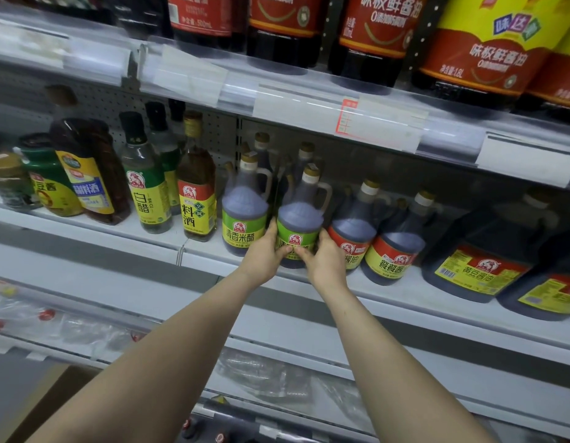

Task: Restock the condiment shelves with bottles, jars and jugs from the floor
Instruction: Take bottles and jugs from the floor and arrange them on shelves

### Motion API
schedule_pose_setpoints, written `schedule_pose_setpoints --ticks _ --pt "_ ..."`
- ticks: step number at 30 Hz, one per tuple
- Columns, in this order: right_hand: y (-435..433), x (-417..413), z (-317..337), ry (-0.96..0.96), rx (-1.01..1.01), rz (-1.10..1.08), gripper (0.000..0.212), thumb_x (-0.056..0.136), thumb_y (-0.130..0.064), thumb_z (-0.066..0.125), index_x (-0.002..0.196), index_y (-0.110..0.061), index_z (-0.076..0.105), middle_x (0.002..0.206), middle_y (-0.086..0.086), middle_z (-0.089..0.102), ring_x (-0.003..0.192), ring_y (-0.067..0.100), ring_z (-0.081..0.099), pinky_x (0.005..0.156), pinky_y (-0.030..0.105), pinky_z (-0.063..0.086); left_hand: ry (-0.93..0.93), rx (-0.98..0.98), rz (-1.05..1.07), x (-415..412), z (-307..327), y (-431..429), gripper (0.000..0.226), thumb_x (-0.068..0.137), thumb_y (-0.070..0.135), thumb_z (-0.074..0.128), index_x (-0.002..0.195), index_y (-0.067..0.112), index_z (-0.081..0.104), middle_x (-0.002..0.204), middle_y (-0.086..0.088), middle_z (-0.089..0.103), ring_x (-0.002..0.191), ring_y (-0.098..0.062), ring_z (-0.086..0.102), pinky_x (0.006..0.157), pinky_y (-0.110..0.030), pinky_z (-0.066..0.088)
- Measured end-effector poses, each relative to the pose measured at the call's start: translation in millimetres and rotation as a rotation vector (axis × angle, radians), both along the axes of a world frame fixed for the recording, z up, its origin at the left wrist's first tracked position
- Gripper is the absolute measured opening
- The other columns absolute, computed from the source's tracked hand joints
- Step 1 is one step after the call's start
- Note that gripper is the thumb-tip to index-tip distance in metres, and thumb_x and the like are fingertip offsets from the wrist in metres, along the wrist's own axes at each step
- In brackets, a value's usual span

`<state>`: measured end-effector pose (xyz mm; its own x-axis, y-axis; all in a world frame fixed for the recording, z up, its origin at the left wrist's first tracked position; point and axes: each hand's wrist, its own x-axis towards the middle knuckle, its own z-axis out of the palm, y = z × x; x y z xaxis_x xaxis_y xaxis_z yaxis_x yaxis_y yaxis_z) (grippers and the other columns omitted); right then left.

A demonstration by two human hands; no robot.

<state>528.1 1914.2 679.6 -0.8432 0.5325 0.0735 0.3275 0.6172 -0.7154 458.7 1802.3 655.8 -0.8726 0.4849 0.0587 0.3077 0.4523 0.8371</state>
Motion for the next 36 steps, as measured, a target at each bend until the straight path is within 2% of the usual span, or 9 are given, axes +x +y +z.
schedule_pose_setpoints --ticks 5,7,9,14,21,25,29,33,36 --pt "-4.6 2.4 -1.3 -0.037 -0.004 -0.024 0.039 0.093 -0.018 0.07 0.127 -0.004 0.057 0.125 0.017 0.066 0.116 0.039 0.059 0.094 0.041 0.047 0.006 -0.048 0.007 3.6 1.0 -2.5 0.068 0.098 0.017 0.058 0.154 0.004 0.021 0.138 -0.018 0.055 0.126 -0.036 0.053 0.102 -0.038 0.043" --pt "-8.6 10.3 -4.6 -0.046 0.002 -0.022 0.036 0.093 -0.015 0.068 0.125 -0.003 0.057 0.123 0.017 0.066 0.114 0.038 0.059 0.091 0.039 0.047 0.011 -0.028 -0.009 11.8 -3.4 -10.9 0.06 0.096 0.013 0.061 0.148 0.004 0.033 0.13 -0.016 0.06 0.12 -0.034 0.056 0.091 -0.029 0.043" --pt "-15.5 21.2 -7.4 -0.023 0.003 -0.019 0.037 0.092 -0.013 0.068 0.128 -0.006 0.057 0.123 0.015 0.067 0.114 0.036 0.06 0.09 0.037 0.046 0.032 -0.008 -0.03 21.7 -7.2 -22.5 0.057 0.094 0.012 0.063 0.146 0.009 0.039 0.13 -0.013 0.061 0.12 -0.032 0.057 0.083 -0.021 0.038" --pt "-45.2 50.6 -11.6 0.021 -0.047 -0.016 0.05 0.095 -0.013 0.065 0.143 -0.015 0.05 0.134 0.01 0.063 0.121 0.034 0.059 0.099 0.045 0.049 0.04 0.04 -0.052 44.0 -7.9 -59.0 0.061 0.095 0.017 0.063 0.15 0.012 0.037 0.143 -0.01 0.054 0.129 -0.026 0.052 0.093 -0.019 0.037" --pt "-118.6 94.0 -28.6 -0.017 -0.045 0.099 0.049 0.095 -0.015 0.068 0.141 -0.01 0.053 0.14 0.01 0.06 0.127 0.025 0.057 0.105 0.038 0.047 0.032 0.077 0.006 86.3 -16.3 -153.9 0.047 0.093 0.014 0.066 0.138 0.008 0.053 0.13 -0.009 0.063 0.12 -0.018 0.058 0.09 -0.005 0.034" --pt "-180.4 121.2 -61.1 -0.054 -0.098 0.201 0.046 0.094 -0.017 0.069 0.138 -0.014 0.058 0.135 0.003 0.063 0.122 0.021 0.059 0.101 0.039 0.049 -0.051 0.062 0.066 118.5 -50.7 -224.5 0.043 0.094 0.018 0.065 0.135 0.015 0.056 0.13 -0.003 0.063 0.121 -0.014 0.058 0.1 -0.025 0.045" --pt "-233.1 147.8 -107.7 -0.14 -0.154 0.292 0.045 0.092 -0.016 0.071 0.136 -0.015 0.059 0.133 0.003 0.065 0.122 0.019 0.06 0.102 0.035 0.048 -0.112 -0.022 0.085 152.4 -99.5 -285.3 0.042 0.093 0.016 0.066 0.134 0.012 0.057 0.129 -0.004 0.064 0.12 -0.016 0.059 0.1 -0.021 0.041" --pt "-270.4 174.6 -160.2 -0.271 -0.206 0.361 0.045 0.093 -0.019 0.071 0.136 -0.021 0.06 0.134 0.001 0.064 0.123 0.014 0.059 0.102 0.033 0.048 -0.245 -0.072 0.158 189.9 -153.8 -333.1 0.043 0.093 0.016 0.066 0.135 0.012 0.057 0.129 -0.003 0.064 0.119 -0.014 0.059 0.103 -0.025 0.044" --pt "-286.9 192.3 -198.7 -0.333 -0.191 0.422 0.046 0.091 -0.017 0.072 0.136 -0.02 0.061 0.132 -0.004 0.065 0.12 0.008 0.058 0.097 0.017 0.043 -0.332 -0.116 0.193 218.1 -195.0 -360.2 0.044 0.092 0.016 0.067 0.135 0.01 0.058 0.131 -0.004 0.064 0.121 -0.016 0.06 0.103 -0.025 0.043"
